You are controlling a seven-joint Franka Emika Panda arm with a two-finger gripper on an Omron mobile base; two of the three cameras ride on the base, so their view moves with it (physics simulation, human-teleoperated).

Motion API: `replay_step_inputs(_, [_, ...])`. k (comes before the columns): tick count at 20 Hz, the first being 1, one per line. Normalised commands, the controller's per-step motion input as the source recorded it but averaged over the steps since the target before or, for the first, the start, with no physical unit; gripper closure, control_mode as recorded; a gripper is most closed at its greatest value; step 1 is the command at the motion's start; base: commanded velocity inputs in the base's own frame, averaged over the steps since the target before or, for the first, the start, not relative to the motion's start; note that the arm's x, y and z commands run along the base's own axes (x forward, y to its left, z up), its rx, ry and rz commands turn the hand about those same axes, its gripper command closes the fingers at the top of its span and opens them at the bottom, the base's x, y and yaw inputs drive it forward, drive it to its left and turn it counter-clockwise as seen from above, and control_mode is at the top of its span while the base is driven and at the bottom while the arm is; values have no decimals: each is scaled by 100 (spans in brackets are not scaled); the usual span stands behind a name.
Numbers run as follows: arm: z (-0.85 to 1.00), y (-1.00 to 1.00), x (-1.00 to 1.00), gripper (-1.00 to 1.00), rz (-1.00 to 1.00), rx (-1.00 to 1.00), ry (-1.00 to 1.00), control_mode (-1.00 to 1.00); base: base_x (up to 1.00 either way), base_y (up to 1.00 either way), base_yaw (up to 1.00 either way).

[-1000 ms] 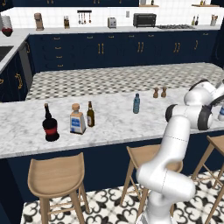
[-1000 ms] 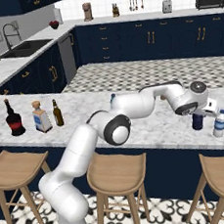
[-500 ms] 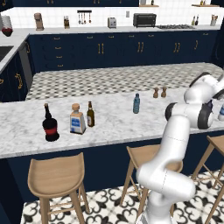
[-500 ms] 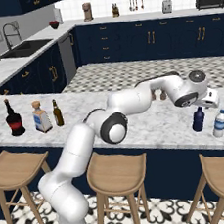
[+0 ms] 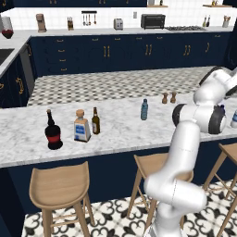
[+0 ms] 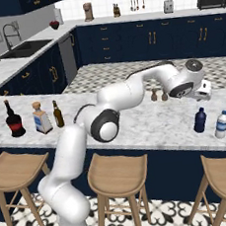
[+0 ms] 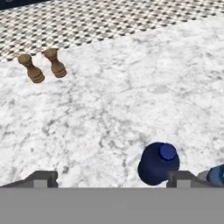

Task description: Move the plastic bottles in the middle to the plastics group, and the glass bottles in the middle to the glass group.

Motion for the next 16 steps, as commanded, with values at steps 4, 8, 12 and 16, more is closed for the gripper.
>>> replay_step_inputs(4, [0,100,0,-100,25,-8,17,-100,0,0,0])
replay_step_inputs(8, [0,100,0,-100,26,-8,23,-100,0,0,0])
replay_step_inputs(12, [6,100,4,-100,22,-1,19,-100,0,0,0])
replay_step_inputs(16, [2,100,18,-100,15,0,7,-100,0,0,0])
